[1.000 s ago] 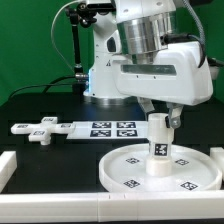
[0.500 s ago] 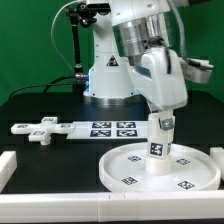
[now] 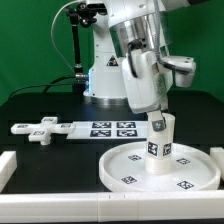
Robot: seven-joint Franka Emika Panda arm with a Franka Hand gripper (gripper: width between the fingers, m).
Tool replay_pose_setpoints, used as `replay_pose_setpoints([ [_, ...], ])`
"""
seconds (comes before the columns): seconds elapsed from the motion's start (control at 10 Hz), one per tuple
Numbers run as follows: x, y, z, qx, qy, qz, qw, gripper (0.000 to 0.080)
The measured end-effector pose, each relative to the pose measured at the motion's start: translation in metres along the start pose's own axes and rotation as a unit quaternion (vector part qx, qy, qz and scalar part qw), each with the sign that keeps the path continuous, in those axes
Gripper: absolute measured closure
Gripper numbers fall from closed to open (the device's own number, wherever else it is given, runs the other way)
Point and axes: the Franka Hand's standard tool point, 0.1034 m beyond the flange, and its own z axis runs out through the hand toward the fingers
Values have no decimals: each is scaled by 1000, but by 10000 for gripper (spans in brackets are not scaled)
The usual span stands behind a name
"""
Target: Assemble round table
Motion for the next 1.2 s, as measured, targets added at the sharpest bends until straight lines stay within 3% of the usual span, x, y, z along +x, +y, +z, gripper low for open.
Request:
replay_pose_setpoints([
  [0.1,-1,1,1,0,0,-1,1000,323],
  [0.2,-1,1,1,-1,0,-11,1000,323],
  [0.3,-1,1,2,-4,1,-35,999,188],
  [0.4,-3,-1,3,-15,1,-64,998,162],
  [0.5,-9,-4,1,-24,5,-115,993,162],
  [0.9,-9,-4,2,-23,0,-250,968,150],
  [1.0,-8,-3,2,-24,-1,-298,954,150],
  [1.1,-8,-3,1,-39,-4,-370,928,150],
  [1.2,-9,-5,-1,-40,-1,-425,904,150],
])
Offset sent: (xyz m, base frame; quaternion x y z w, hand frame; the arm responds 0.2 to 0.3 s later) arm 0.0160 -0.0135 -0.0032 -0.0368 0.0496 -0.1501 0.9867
